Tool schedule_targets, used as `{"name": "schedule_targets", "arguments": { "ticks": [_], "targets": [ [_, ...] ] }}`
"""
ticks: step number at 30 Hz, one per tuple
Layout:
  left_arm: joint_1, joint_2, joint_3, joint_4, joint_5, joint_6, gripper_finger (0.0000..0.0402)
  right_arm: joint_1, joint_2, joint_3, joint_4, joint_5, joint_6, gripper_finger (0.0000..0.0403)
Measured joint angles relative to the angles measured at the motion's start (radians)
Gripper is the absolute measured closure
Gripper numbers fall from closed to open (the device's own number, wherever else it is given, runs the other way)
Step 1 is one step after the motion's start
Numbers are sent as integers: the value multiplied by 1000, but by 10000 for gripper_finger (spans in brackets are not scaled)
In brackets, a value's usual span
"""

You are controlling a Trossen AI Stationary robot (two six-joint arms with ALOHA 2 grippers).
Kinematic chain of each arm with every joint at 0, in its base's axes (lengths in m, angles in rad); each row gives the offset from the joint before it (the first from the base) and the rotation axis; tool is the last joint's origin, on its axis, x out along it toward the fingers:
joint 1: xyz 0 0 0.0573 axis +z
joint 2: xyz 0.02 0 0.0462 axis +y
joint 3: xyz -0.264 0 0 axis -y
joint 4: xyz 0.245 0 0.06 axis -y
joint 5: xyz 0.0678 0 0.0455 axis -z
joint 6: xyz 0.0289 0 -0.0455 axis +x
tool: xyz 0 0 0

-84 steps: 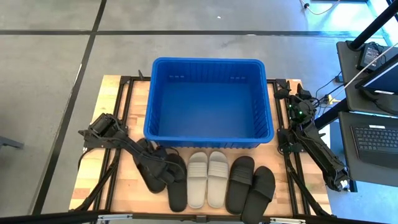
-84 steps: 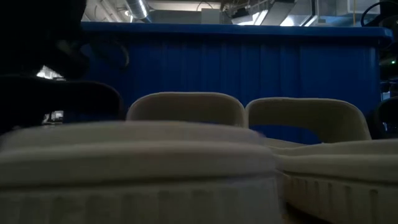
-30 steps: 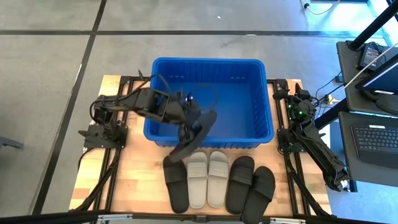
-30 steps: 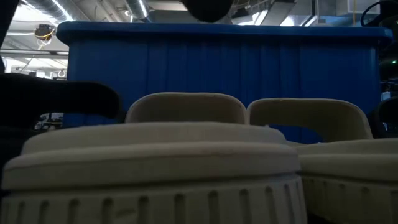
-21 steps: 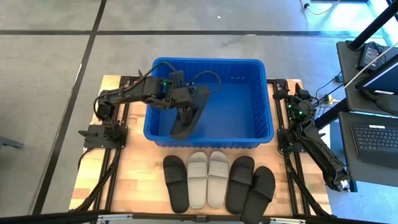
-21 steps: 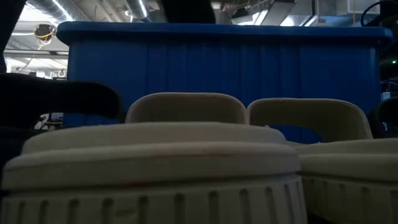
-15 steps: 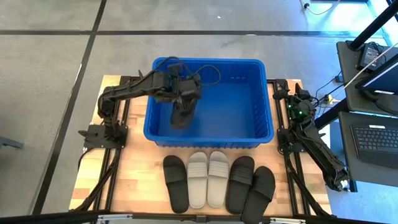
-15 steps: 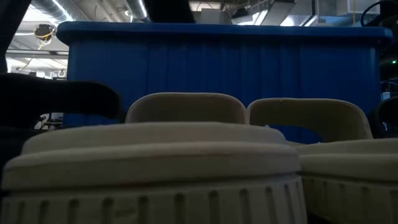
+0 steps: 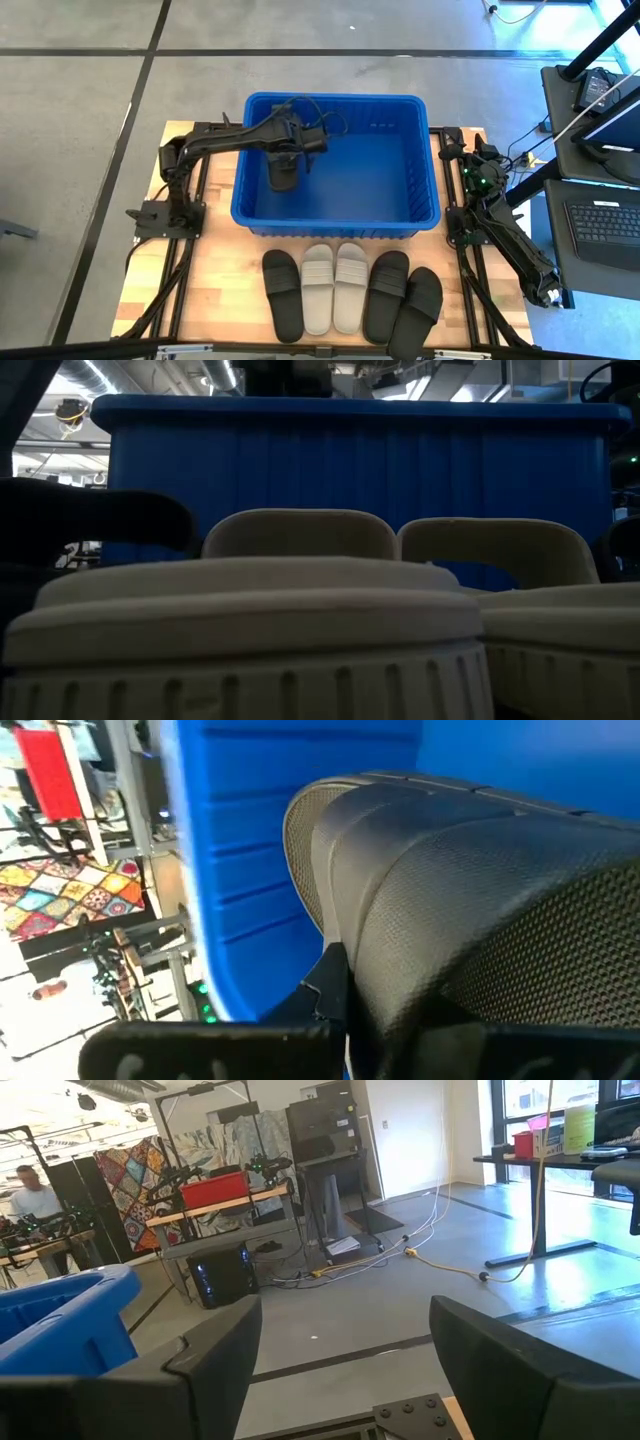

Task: Pick and place slides into bin
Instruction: Put the black slipper into the blue container

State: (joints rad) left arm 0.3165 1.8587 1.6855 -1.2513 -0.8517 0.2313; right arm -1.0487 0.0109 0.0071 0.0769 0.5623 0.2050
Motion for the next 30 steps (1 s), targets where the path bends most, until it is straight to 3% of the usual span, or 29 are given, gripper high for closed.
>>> {"name": "schedule_targets", "arguments": {
  "ticks": [11, 30],
  "targets": [
    [103, 0, -238, 271, 6, 160, 395, 0, 0, 0, 0, 0, 3, 114],
    [132, -1, -363, 403, 107, 252, 395, 0, 0, 0, 0, 0, 4, 114]
  ]
}}
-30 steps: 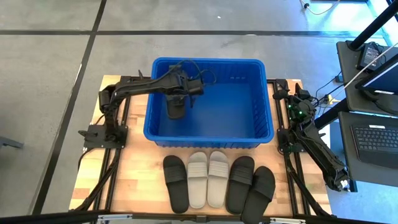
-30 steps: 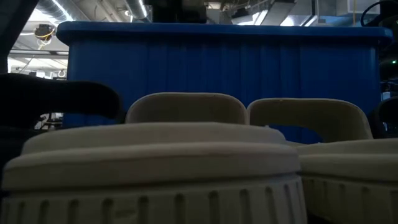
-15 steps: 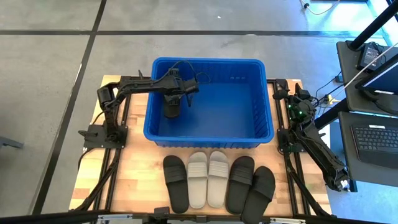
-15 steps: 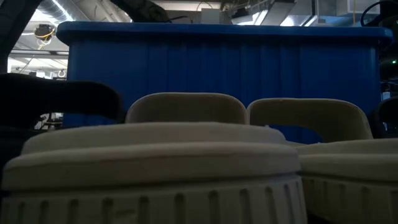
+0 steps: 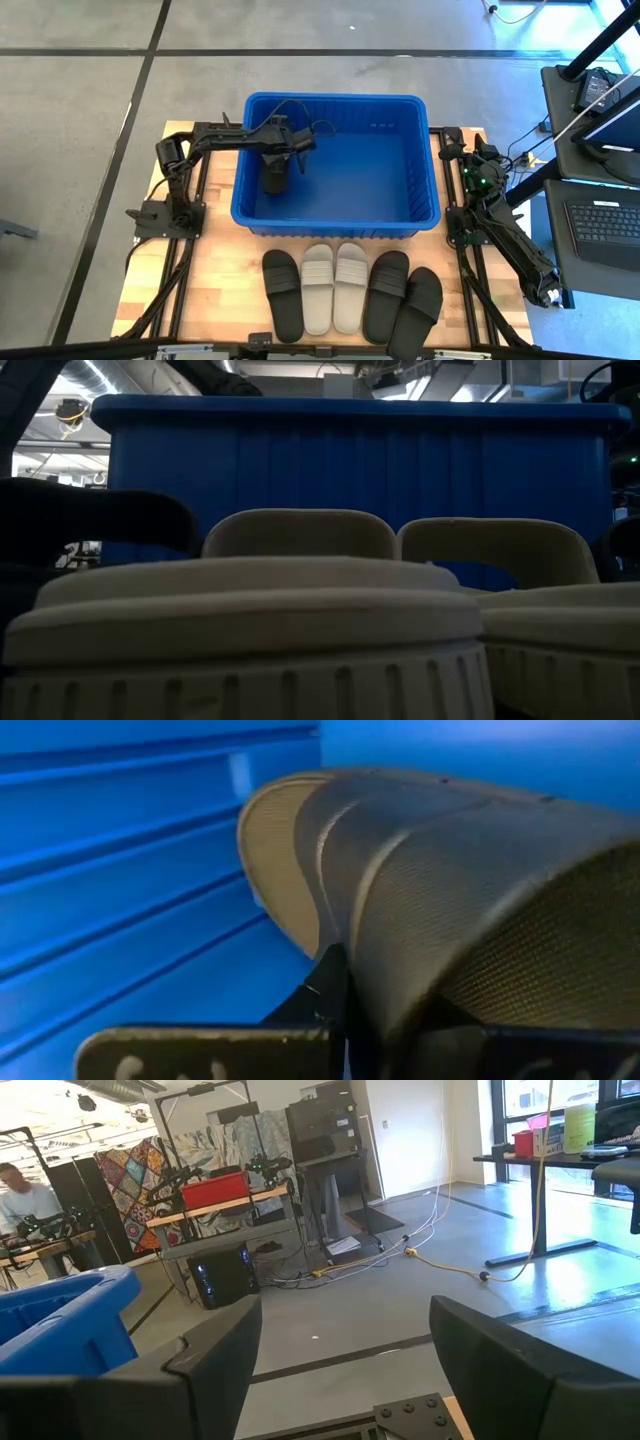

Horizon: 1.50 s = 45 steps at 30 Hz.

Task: Pick and place slides into bin
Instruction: Put the black slipper into the blue container

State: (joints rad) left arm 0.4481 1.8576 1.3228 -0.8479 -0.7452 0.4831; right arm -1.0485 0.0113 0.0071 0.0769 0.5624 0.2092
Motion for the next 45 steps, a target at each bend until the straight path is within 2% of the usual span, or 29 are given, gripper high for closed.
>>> {"name": "schedule_targets", "arguments": {
  "ticks": [10, 31, 45],
  "targets": [
    [25, 1, -47, 44, 52, -2, 390, 0, 0, 0, 0, 0, 0, 114],
    [94, 1, -47, 103, 76, -30, 387, 0, 0, 0, 0, -15, 0, 114],
    [75, 1, -47, 131, 100, -9, 386, 0, 0, 0, 0, -17, -1, 114]
  ]
}}
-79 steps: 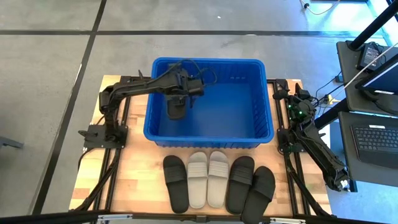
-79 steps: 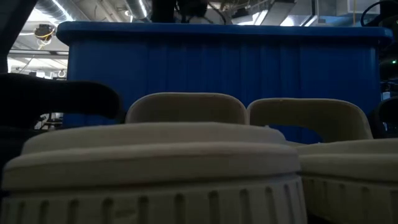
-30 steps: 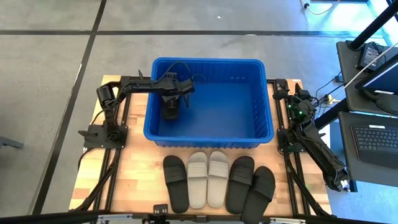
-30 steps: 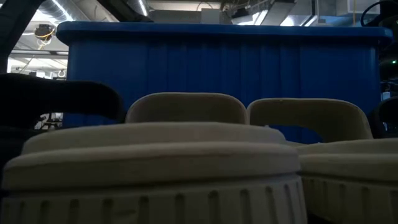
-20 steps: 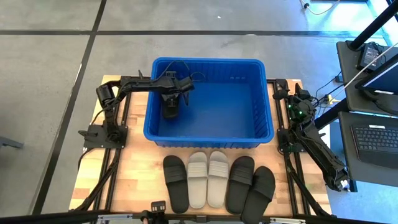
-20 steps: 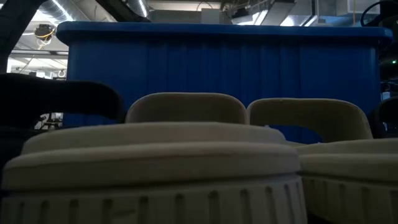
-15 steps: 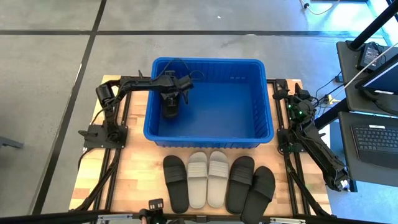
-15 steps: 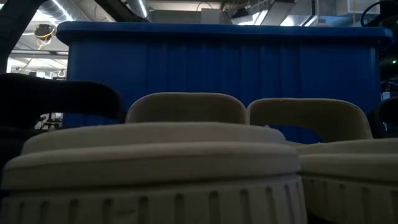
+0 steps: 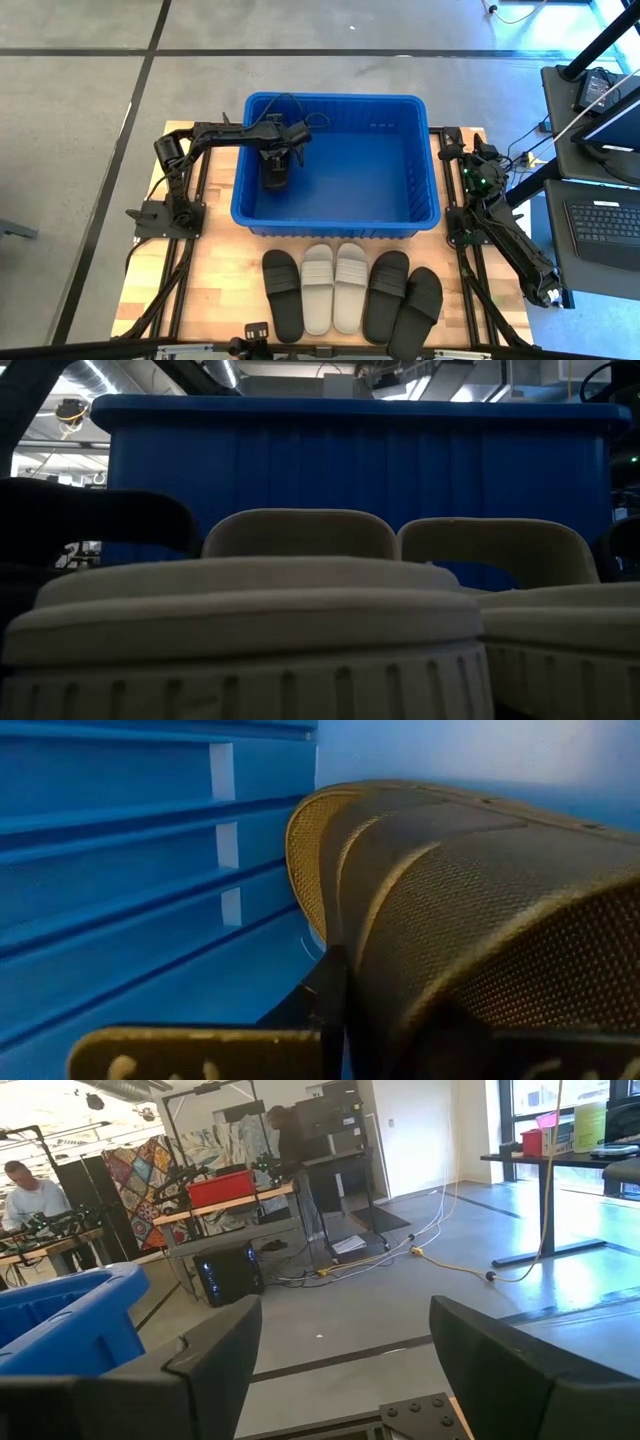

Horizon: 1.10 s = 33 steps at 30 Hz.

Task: Pick and place slides into bin
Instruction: Put the black slipper into the blue container

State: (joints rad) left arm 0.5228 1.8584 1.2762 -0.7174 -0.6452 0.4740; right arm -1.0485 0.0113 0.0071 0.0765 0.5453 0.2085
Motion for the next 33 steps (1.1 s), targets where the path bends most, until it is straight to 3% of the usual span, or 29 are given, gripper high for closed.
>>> {"name": "schedule_targets", "arguments": {
  "ticks": [9, 25, 33],
  "targets": [
    [2, 0, 0, 1, 2, -1, 376, 0, 0, 0, 0, 0, -3, 114],
    [2, 0, 0, -6, 81, -56, 179, 0, 0, 0, 0, 0, -3, 114],
    [2, 0, 0, -10, 81, -55, 142, 0, 0, 0, 0, 0, -3, 114]
  ]
}}
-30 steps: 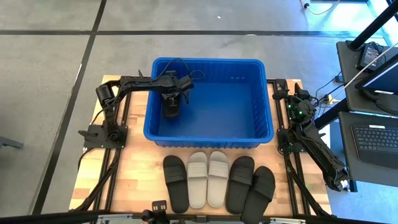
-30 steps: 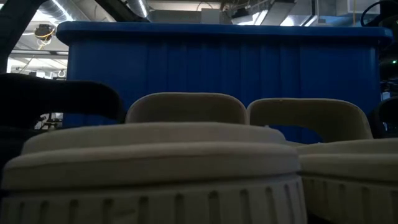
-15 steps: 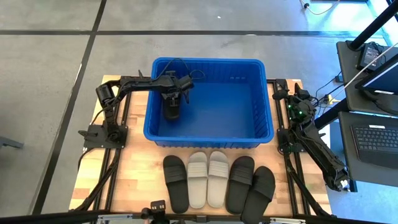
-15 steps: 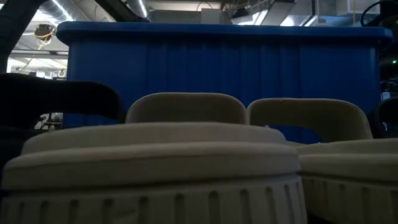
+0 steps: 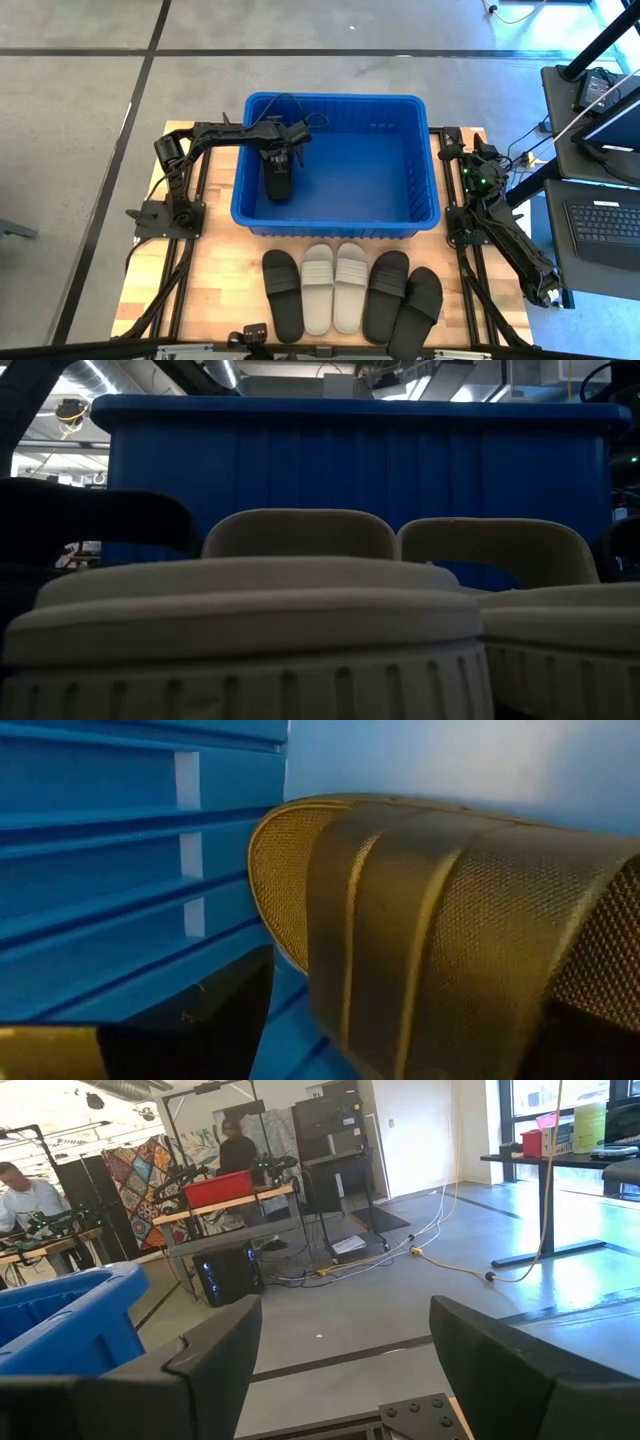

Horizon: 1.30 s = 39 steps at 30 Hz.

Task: Pick and place slides into bin
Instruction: Put the black slipper into the blue container

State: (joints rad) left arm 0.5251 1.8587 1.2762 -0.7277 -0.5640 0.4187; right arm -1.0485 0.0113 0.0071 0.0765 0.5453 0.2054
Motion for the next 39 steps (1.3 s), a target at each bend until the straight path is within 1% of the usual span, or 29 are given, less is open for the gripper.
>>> {"name": "schedule_targets", "arguments": {
  "ticks": [4, 7, 19, 27, 31, 36, 39],
  "targets": [
    [-1, 0, 0, -47, 13, 1, 144, 0, 0, 0, 0, 0, 0, 114],
    [-1, 0, 0, -82, 56, 1, 144, 0, 0, 0, 0, 0, 0, 114],
    [0, 0, 1, -90, 140, 0, 145, 0, 0, 0, 0, 0, -1, 114],
    [-1, -24, 6, -119, 167, -28, 145, 0, 0, 0, 0, 0, -4, 114],
    [1, -37, 29, -125, 180, -39, 145, 0, 1, 0, 0, 1, -4, 114],
    [11, -38, 38, -137, 182, -53, 145, 0, 12, 0, 0, 0, -4, 114],
    [11, -38, 38, -160, 229, -72, 145, 0, 14, 0, 0, 0, -4, 114]
  ]
}}
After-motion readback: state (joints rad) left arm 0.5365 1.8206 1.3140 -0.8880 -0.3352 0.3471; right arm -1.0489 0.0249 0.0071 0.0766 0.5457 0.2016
